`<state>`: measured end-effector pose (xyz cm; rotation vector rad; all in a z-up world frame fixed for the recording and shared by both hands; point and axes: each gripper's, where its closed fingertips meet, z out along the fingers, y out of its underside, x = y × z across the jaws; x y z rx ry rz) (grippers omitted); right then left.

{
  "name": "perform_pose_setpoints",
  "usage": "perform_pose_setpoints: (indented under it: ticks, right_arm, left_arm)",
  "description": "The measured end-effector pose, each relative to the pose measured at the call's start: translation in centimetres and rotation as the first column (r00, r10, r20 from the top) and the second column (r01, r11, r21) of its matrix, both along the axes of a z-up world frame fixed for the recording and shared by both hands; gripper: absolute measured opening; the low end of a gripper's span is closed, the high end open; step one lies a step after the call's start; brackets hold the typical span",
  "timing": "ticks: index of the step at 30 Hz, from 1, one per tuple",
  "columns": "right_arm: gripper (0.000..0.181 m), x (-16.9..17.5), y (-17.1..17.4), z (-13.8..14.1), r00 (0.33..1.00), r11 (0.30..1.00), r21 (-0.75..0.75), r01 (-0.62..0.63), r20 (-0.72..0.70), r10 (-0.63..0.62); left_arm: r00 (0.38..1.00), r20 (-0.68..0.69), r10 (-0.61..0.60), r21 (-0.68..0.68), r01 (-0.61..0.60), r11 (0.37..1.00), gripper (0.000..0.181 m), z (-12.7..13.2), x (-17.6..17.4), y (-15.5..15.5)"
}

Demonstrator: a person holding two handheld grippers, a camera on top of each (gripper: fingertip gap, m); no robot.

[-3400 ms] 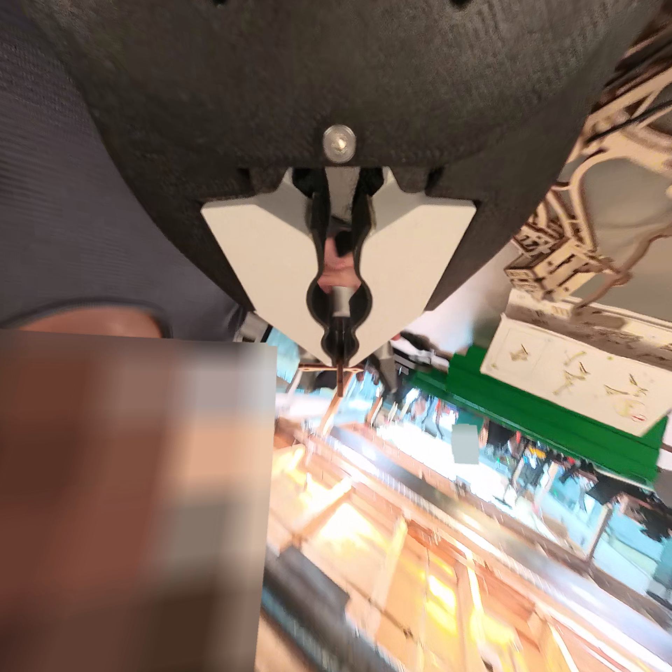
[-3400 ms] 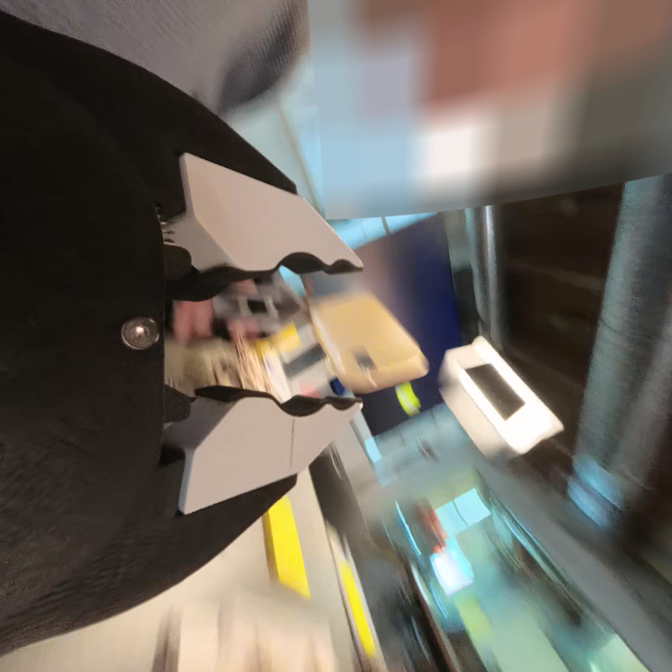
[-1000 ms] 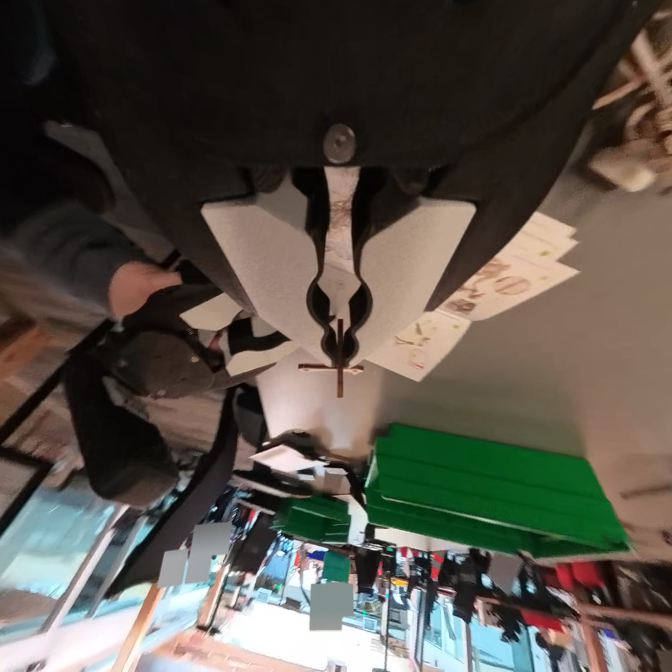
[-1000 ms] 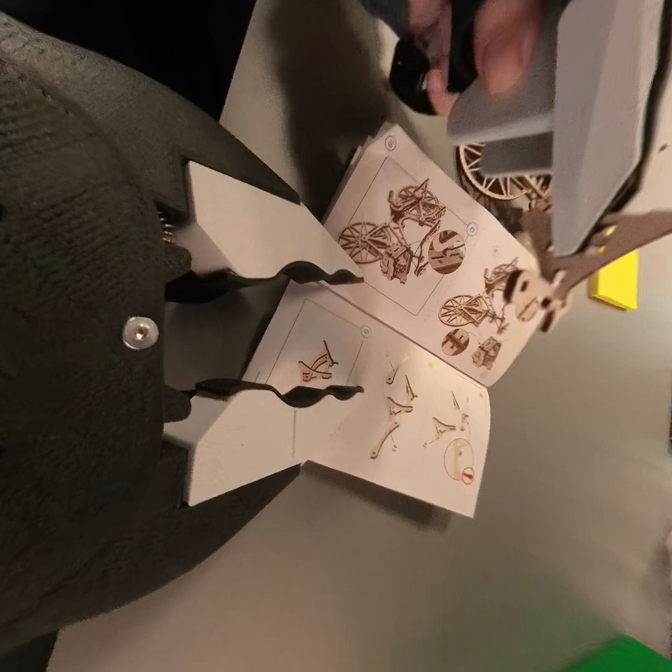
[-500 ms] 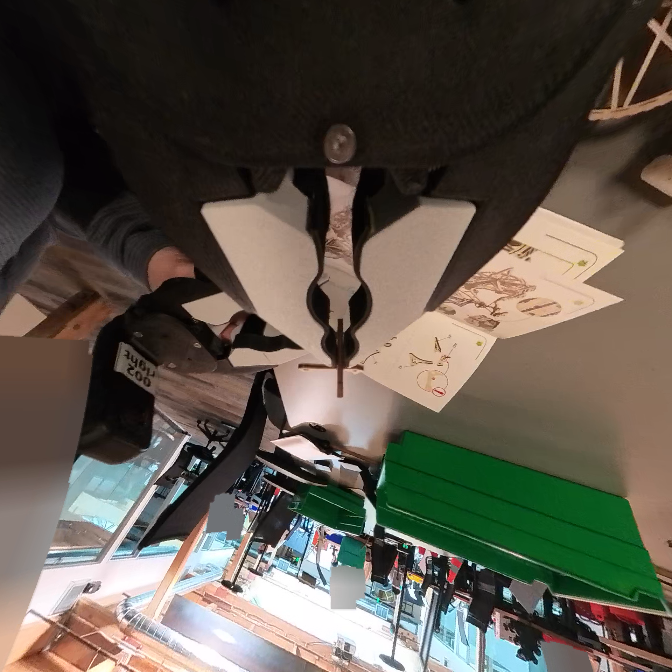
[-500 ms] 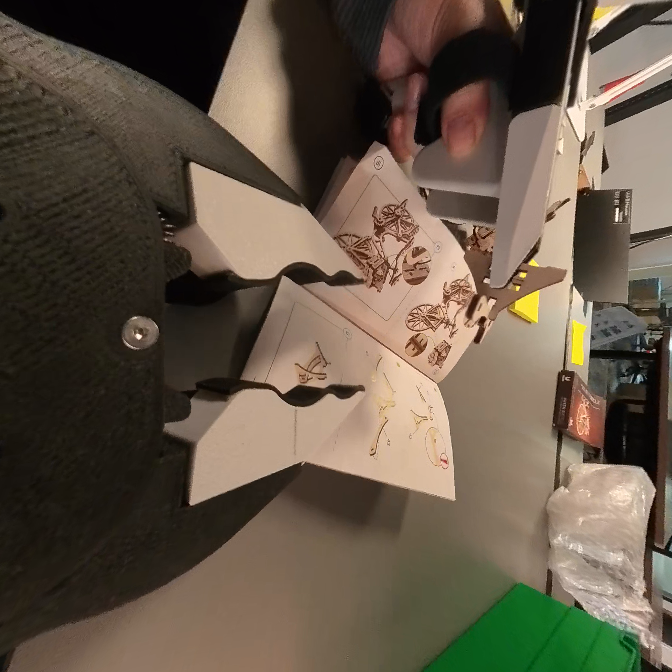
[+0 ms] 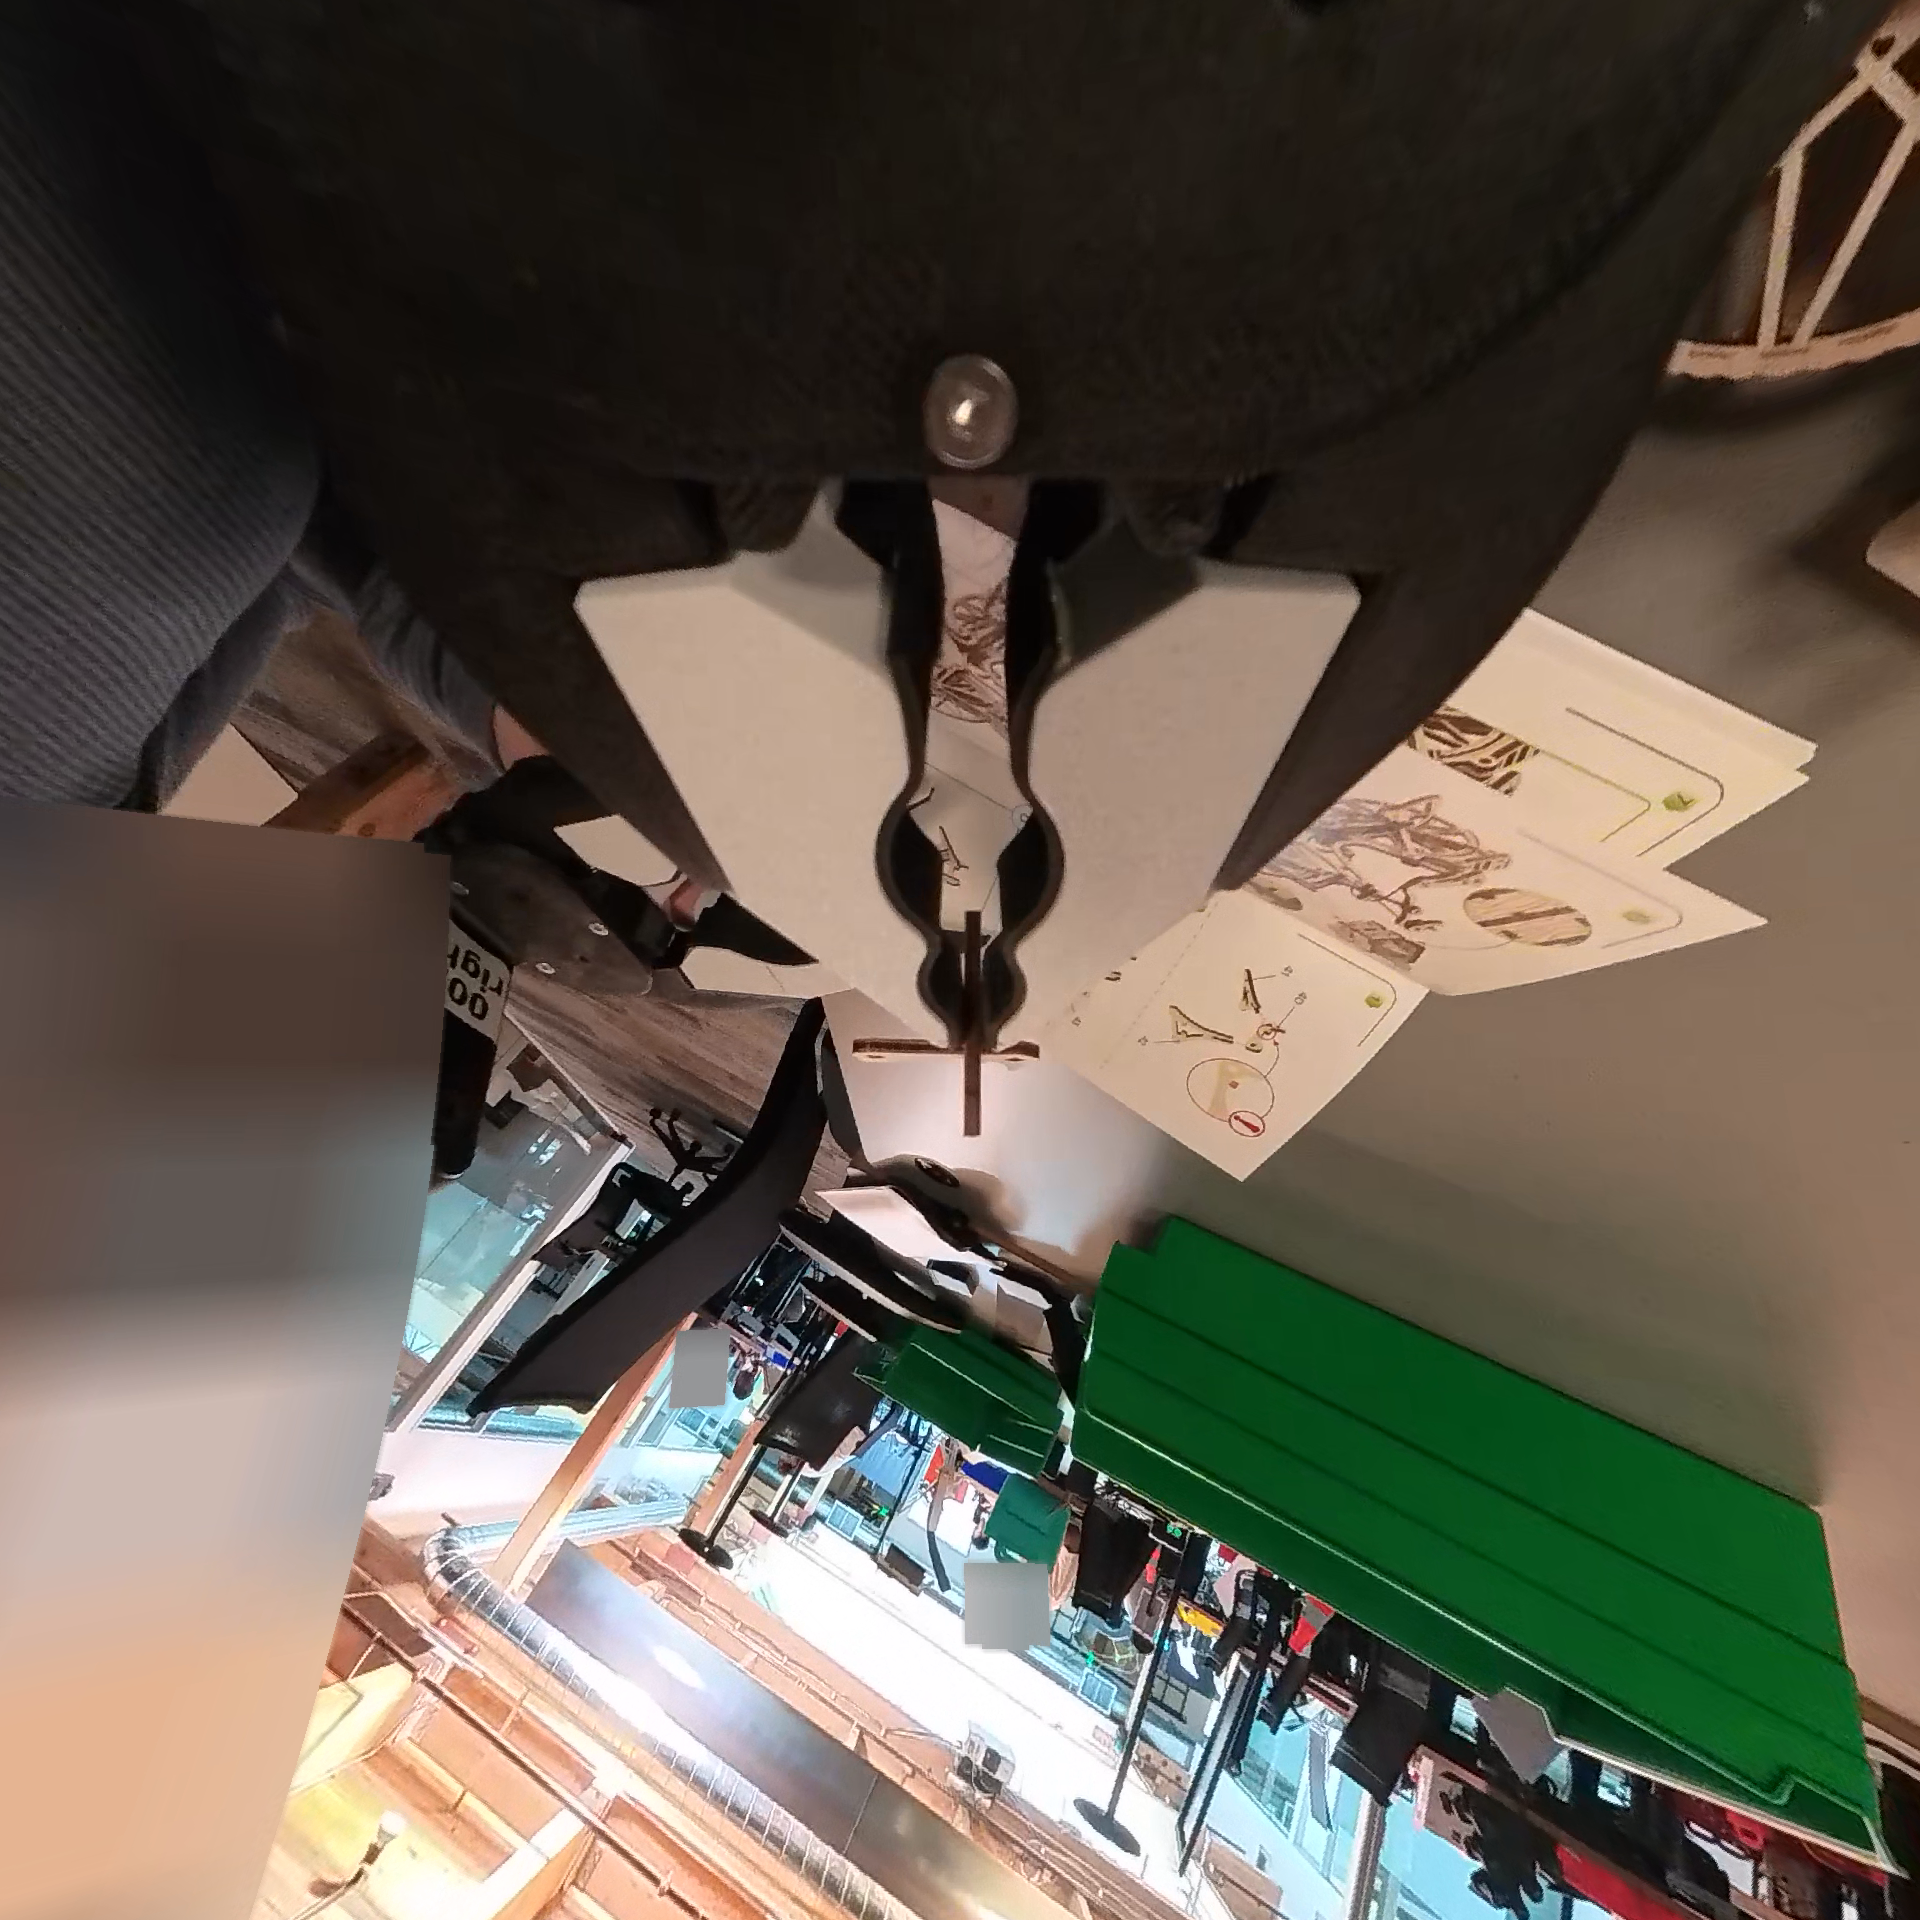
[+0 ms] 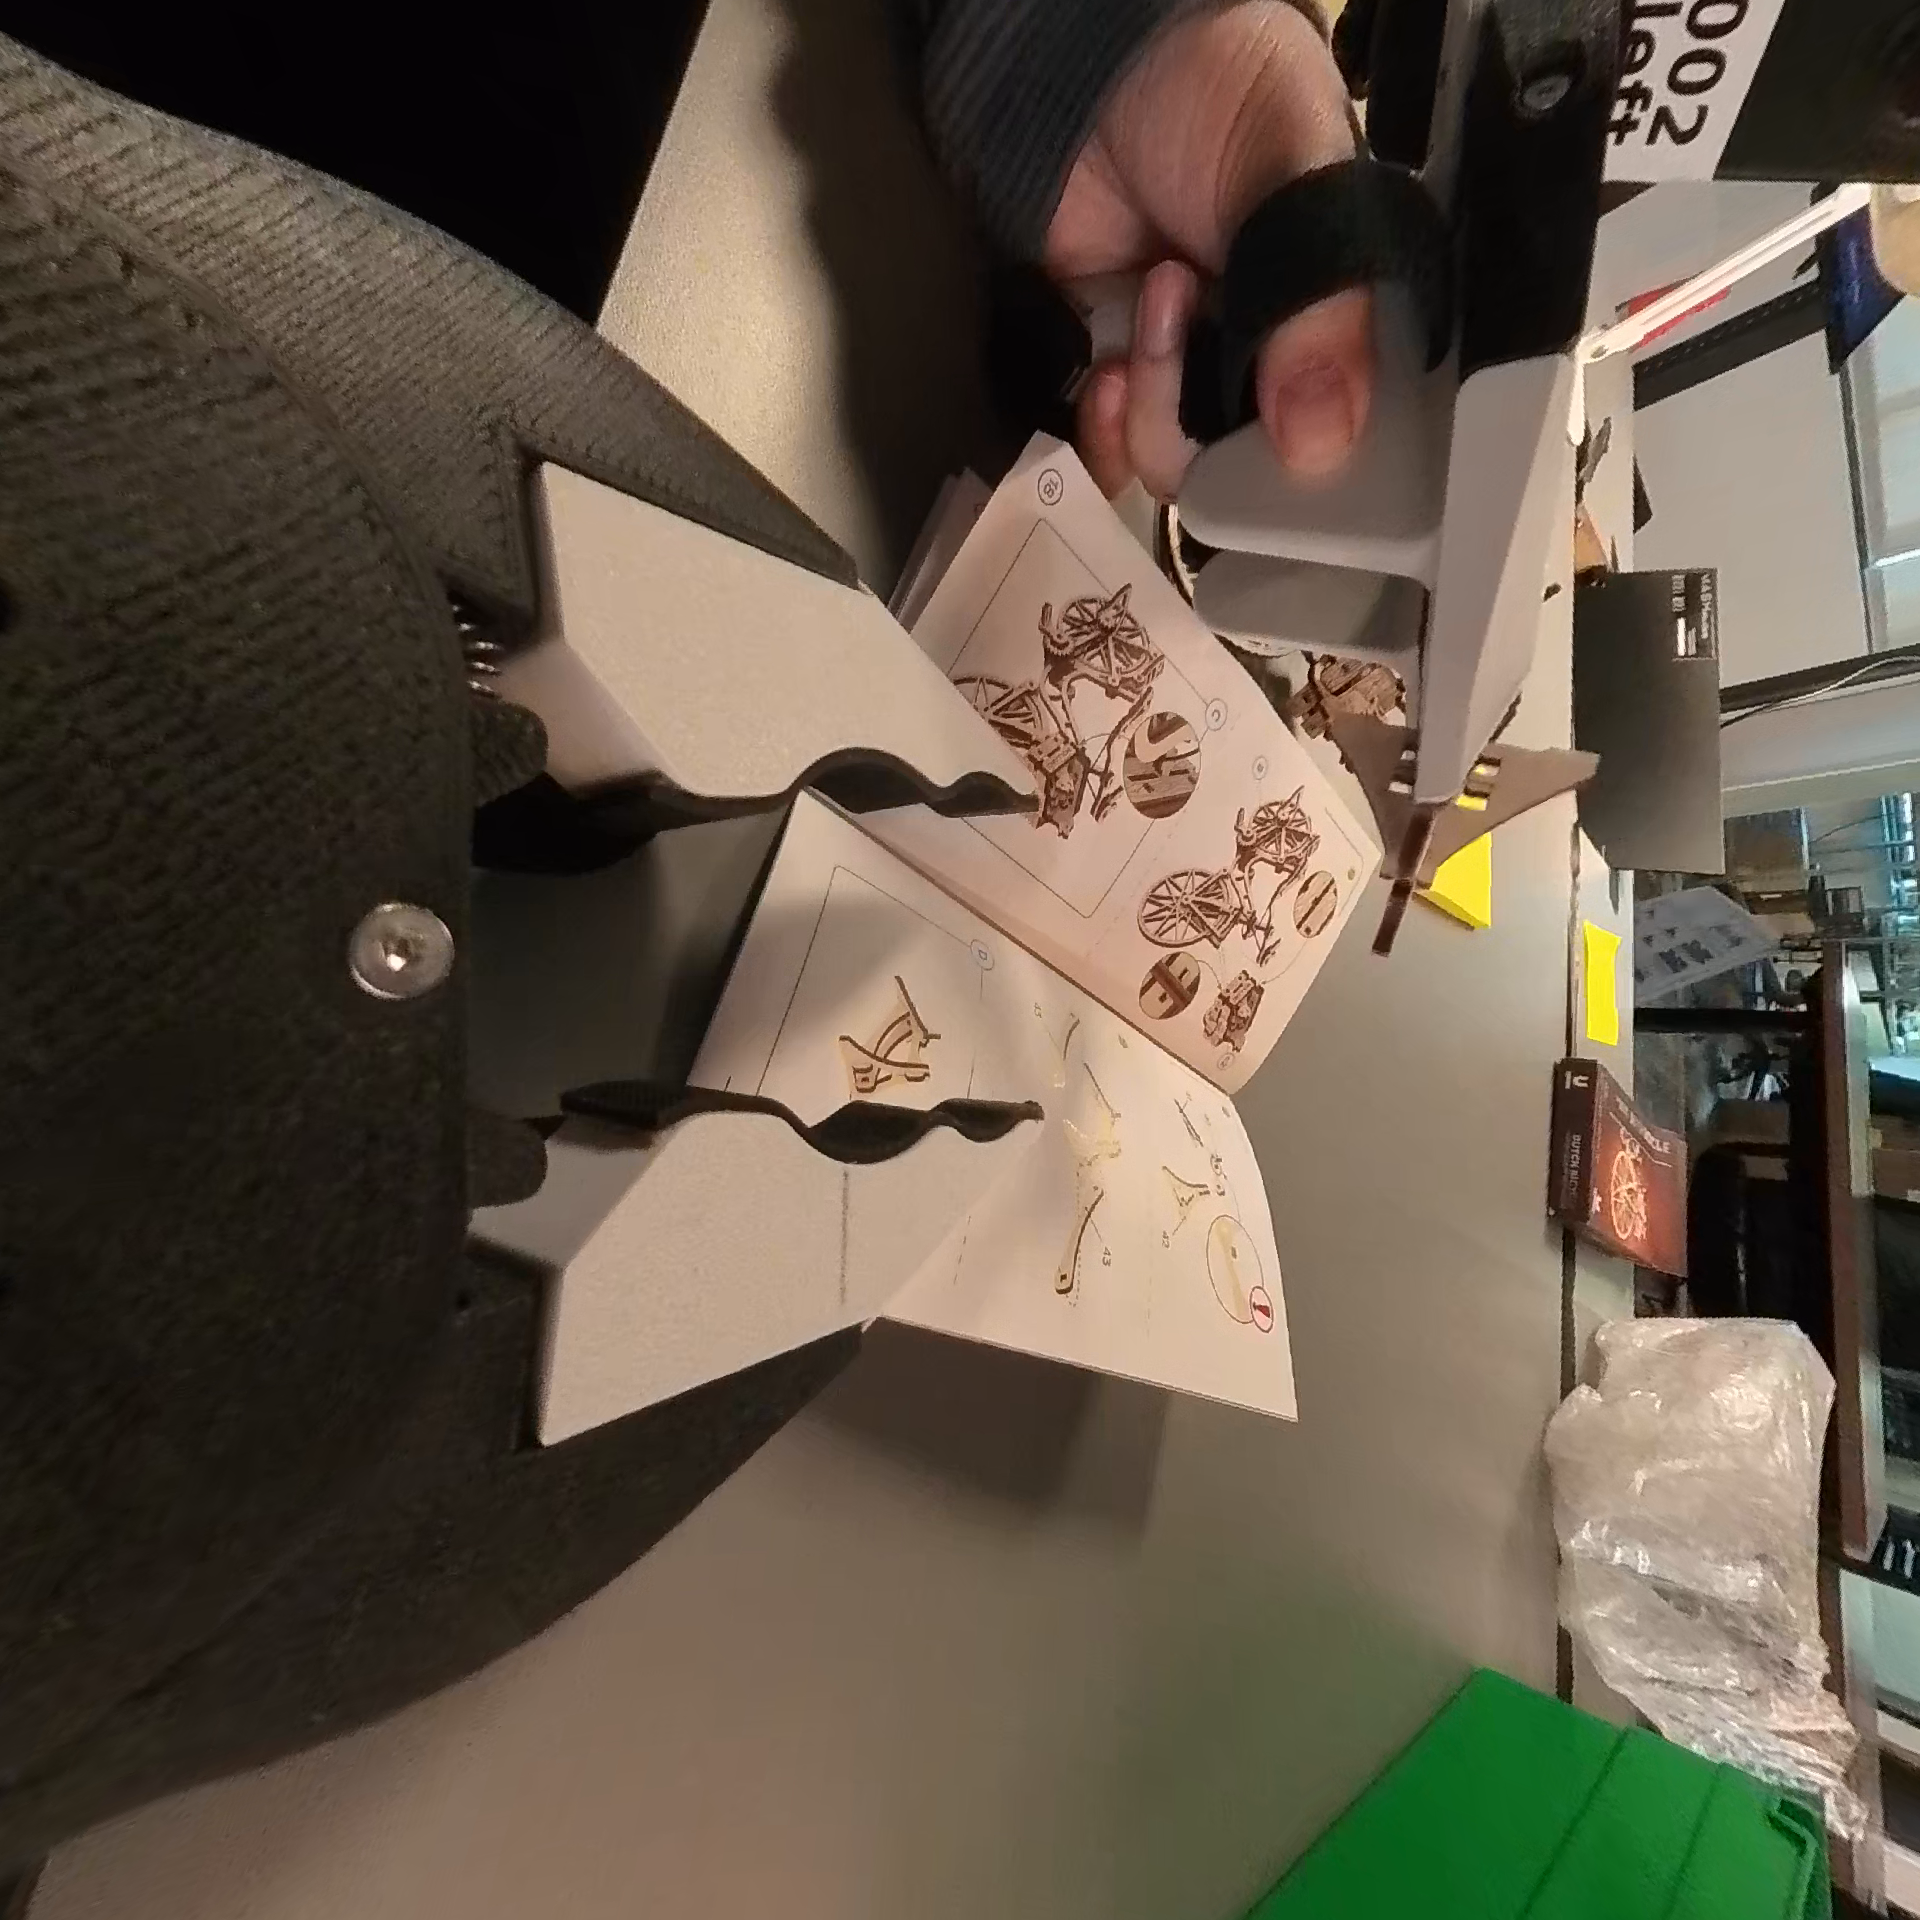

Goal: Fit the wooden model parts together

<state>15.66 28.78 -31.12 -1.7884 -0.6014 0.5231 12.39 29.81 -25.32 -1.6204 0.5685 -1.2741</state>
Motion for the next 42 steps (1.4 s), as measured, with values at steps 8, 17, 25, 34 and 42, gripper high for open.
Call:
perform_pose_setpoints:
  ticks: [8, 17, 25, 34, 42]
  right_arm:
    - [0.053, 0.1, 0.1, 0.1, 1.000, 1.000, 0.009, 0.010, -0.011, -0.010]
    - [0.050, 0.2, 0.1, 0.2, 1.000, 1.000, 0.024, 0.016, -0.020, -0.015]
    - [0.047, 0.4, 0.2, 0.4, 0.999, 0.999, 0.034, 0.023, -0.040, -0.021]
    - [0.043, 0.7, 0.3, 0.6, 0.996, 0.999, 0.020, 0.029, -0.082, -0.027]
    - [0.041, 0.8, 0.3, 0.7, 0.993, 1.000, 0.014, 0.028, -0.111, -0.026]
  left_arm:
    - [1.000, 0.001, -0.001, 0.006, 0.001, 1.000, 0.000, 0.1, 0.0, -0.1]
    - [1.000, 0.011, -0.007, 0.005, 0.007, 1.000, 0.000, 0.1, 0.0, -0.1]
    - [1.000, 0.015, -0.005, 0.005, 0.004, 1.000, 0.000, 0.2, 0.0, -0.1]
    - [0.999, 0.022, 0.045, 0.033, -0.046, 0.998, 0.000, 0.5, -0.4, 0.2]
    - [0.991, 0.063, 0.116, 0.079, -0.120, 0.990, 0.000, 1.2, -1.3, 0.6]
